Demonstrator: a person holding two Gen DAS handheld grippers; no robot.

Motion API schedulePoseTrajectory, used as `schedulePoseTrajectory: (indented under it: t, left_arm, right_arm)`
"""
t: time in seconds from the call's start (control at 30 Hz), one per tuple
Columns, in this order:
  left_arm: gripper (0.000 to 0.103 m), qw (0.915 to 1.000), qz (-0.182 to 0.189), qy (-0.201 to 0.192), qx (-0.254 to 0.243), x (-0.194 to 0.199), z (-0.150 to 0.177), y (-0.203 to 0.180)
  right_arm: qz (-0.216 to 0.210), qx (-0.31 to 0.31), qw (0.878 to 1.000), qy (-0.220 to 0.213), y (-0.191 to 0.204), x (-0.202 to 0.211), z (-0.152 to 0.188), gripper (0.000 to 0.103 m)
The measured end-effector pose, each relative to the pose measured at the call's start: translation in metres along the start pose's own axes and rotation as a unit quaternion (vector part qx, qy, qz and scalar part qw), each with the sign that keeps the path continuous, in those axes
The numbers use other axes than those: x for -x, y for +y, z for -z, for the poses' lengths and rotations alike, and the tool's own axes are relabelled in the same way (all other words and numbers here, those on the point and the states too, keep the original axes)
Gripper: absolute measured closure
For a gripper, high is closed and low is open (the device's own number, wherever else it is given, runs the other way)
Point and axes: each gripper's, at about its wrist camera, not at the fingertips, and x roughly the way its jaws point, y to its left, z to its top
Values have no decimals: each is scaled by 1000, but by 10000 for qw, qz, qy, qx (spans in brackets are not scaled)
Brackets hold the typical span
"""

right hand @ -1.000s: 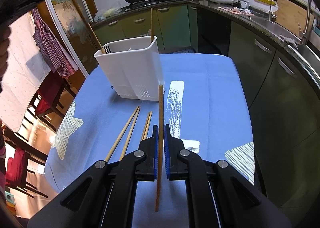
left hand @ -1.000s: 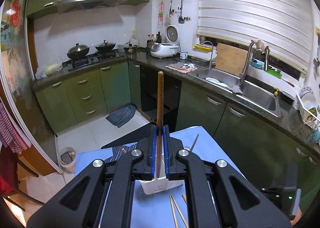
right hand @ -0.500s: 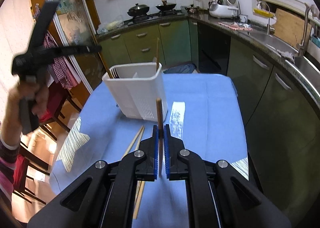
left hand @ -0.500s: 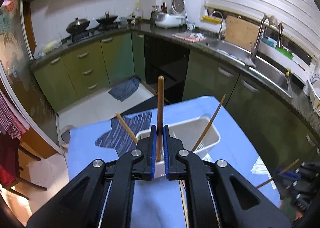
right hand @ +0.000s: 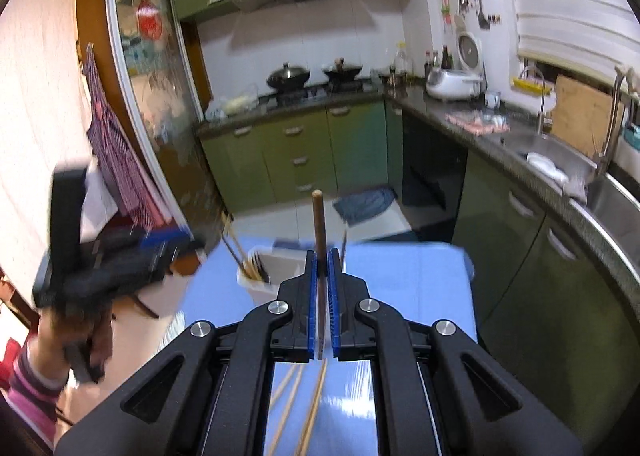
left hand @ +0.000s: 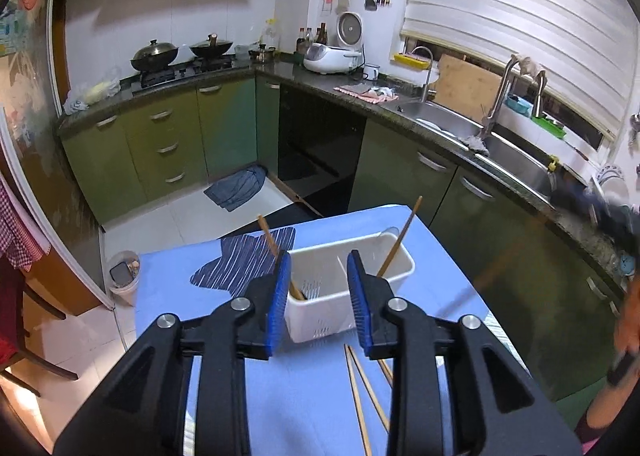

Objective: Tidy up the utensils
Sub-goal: 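Drop the chopstick into the holder with the left tool while the right carries its chopstick over, then lower the left tool onto a wooden chopstick and close on it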

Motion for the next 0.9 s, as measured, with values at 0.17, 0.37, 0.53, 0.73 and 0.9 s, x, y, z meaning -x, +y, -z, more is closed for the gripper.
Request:
schedulePoseTrajectory:
  t: [0.17, 0.37, 0.53, 0.73, 0.9]
  left_arm:
    - [74, 9999, 48, 115, -14, 18, 21, 9]
    - [72, 9994, 38, 354, 26, 25, 48, 25]
    - [71, 9980, 44, 626, 45, 15, 65, 31]
    - [71, 9949, 152, 993, 42, -4, 80, 25]
    - [65, 9916, 198, 1273, -101, -28, 92, 7]
  right_arm:
    - [-4, -141, 9996, -251, 6, -20, -43, 97]
    - [250, -132, 9994, 198, 8, -79, -42, 97]
    - [355, 33, 9962, 800, 11, -127, -5, 97]
    - [279, 188, 9939, 1053, 18, -145, 17, 96]
    - [189, 213, 9975, 644, 17, -98, 20, 89]
